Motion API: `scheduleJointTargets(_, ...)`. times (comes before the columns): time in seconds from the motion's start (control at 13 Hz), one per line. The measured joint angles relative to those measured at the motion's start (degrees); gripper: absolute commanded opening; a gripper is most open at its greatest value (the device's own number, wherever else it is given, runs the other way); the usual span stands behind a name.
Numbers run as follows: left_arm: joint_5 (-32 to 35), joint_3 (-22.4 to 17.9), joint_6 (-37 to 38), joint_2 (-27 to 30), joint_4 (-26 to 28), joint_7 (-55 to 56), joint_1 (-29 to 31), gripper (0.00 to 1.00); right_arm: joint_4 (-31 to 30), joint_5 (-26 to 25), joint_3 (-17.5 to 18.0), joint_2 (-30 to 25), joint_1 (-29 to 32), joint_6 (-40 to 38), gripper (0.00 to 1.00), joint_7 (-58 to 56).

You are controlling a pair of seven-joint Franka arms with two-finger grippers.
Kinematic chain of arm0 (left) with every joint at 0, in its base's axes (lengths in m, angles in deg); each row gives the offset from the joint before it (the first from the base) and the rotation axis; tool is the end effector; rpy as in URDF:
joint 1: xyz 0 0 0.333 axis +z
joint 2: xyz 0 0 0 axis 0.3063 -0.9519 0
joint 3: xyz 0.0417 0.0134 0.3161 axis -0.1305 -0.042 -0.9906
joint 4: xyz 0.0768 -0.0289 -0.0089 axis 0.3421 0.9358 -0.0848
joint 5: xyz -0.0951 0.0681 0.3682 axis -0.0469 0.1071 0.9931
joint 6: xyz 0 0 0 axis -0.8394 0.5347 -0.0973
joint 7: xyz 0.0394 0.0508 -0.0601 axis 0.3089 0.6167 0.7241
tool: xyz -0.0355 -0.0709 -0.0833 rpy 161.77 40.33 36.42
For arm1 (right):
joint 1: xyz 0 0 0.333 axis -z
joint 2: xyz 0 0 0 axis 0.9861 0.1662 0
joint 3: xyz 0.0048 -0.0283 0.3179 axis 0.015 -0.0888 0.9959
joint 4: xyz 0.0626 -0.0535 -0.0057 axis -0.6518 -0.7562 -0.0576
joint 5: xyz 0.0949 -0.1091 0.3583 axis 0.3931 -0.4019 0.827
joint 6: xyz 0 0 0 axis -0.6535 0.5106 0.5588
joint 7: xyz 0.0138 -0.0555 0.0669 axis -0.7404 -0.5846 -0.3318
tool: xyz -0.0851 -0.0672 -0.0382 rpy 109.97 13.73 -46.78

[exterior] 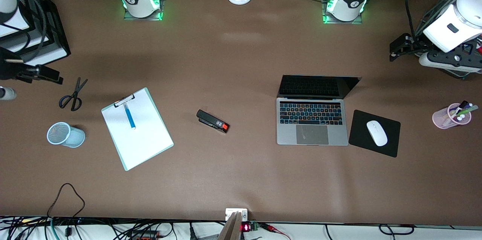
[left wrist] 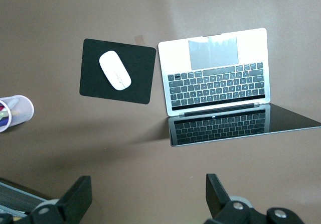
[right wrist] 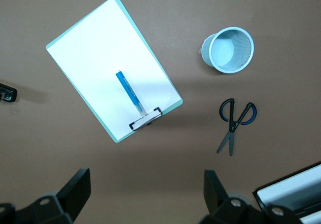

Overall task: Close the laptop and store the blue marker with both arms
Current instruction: 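Move the right gripper toward the blue marker on the clipboard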

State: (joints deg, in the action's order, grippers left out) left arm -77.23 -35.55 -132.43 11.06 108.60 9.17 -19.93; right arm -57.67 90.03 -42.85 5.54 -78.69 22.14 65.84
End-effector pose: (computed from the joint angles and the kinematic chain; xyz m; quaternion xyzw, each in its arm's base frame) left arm 0.5302 -0.0446 0.5906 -0.9976 0.0669 0.0151 0.0013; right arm 0.6003 -0.0469 0.5344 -0.9986 0.0211 0.0489 0.0022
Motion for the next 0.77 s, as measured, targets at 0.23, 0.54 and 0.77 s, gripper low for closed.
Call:
scheduleJointTargets(0.23,0.0,0.0,0.1,0.0,0.0,0.0,0.0,1.00,0.0,0.0,0.2,1.4,-0.7,1.8,1.00,0.0)
scheduleJointTargets(0.54,0.0,0.0,0.3,0.0,0.0,0.0,0.0,1.00,0.0,0.0,0.2,4.7,-1.7,6.3,1.00,-0.1)
scheduleJointTargets(0.77,0.0,0.0,0.4,0.0,0.0,0.0,0.0,1.00,-0.1,0.4,0.4,8.9,-2.5,9.3,1.00,-1.4)
